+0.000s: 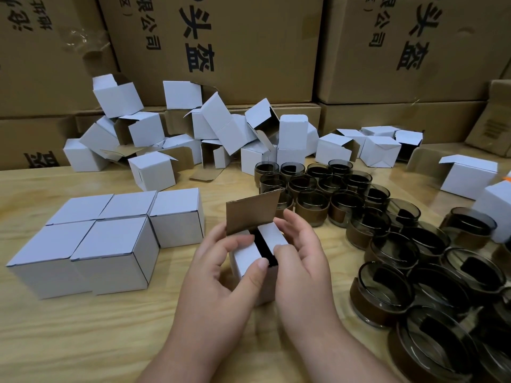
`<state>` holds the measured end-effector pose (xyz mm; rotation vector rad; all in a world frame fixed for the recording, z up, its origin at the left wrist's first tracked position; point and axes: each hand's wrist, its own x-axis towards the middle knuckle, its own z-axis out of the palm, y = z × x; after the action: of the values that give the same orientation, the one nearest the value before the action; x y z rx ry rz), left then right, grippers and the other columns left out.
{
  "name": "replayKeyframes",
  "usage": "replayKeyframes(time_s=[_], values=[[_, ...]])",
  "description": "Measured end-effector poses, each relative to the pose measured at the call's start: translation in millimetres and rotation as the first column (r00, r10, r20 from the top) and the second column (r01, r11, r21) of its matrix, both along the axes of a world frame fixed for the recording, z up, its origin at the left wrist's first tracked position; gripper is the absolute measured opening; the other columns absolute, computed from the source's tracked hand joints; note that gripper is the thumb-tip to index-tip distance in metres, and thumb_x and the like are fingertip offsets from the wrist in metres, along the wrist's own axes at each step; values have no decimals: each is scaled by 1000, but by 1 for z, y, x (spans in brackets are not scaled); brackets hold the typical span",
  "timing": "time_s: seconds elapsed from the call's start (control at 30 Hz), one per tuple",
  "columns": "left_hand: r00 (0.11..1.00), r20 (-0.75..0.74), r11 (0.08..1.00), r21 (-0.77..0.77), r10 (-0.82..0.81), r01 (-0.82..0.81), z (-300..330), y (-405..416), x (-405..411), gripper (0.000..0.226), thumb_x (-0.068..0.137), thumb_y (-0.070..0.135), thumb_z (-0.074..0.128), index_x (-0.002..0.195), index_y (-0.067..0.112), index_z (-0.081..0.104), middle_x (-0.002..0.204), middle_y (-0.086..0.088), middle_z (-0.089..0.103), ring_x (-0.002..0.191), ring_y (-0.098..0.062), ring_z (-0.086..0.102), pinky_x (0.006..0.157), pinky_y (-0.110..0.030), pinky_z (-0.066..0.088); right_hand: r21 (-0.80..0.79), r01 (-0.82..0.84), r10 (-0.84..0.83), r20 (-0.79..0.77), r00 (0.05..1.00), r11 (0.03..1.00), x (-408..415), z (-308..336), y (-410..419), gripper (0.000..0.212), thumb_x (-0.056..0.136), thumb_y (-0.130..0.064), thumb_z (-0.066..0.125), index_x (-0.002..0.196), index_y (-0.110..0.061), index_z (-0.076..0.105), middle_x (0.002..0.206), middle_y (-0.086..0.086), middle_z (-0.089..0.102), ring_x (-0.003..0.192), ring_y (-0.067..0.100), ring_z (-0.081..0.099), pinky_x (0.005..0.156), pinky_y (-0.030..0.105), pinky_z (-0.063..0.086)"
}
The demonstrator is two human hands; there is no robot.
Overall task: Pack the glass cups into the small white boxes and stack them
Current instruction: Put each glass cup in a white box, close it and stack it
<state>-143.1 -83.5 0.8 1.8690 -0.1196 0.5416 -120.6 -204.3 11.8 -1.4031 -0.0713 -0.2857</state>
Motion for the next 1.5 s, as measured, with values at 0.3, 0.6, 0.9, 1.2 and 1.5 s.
replayKeyframes(time_s=[0.3,0.6,0.9,1.2,1.5], values=[[994,93,999,7,51,-52,1,-1,1,25,87,38,59,103,55,69,130,50,46,129,17,45,96,-14,41,9,42,-41,-49,998,999,1,3,-1,49,96,2,48,121,-39,58,118,-16,67,104,-17,58,77,1,43],[974,218,998,-29,56,-51,3,-1,-1,76,82,20,71,135,65,41,125,20,64,128,-10,57,98,-36,47,29,52,-50,-62,997,998,2,1,-2,43,97,-2,50,122,-35,63,115,-13,70,103,-3,64,75,12,49],[974,225,998,-49,-16,28,6,0,-5,32,80,52,68,112,46,66,122,13,64,126,-19,58,96,-41,49,121,76,-78,9,997,990,-3,5,-4,42,91,-47,40,116,-32,69,110,-11,73,102,2,66,79,15,50],[971,238,998,-57,7,7,7,-1,-3,23,83,45,68,106,47,68,119,13,66,121,-19,62,92,-45,55,127,73,-75,11,997,989,-1,3,-4,27,87,-42,50,101,-33,72,100,-10,74,90,6,68,72,18,49],[971,238,1000,-23,11,-6,7,-2,-3,21,81,40,67,102,44,67,117,9,66,122,-22,60,91,-46,54,119,100,-100,-6,995,988,1,3,-4,28,85,-39,50,94,-25,73,91,-12,72,79,-2,62,63,10,45]])
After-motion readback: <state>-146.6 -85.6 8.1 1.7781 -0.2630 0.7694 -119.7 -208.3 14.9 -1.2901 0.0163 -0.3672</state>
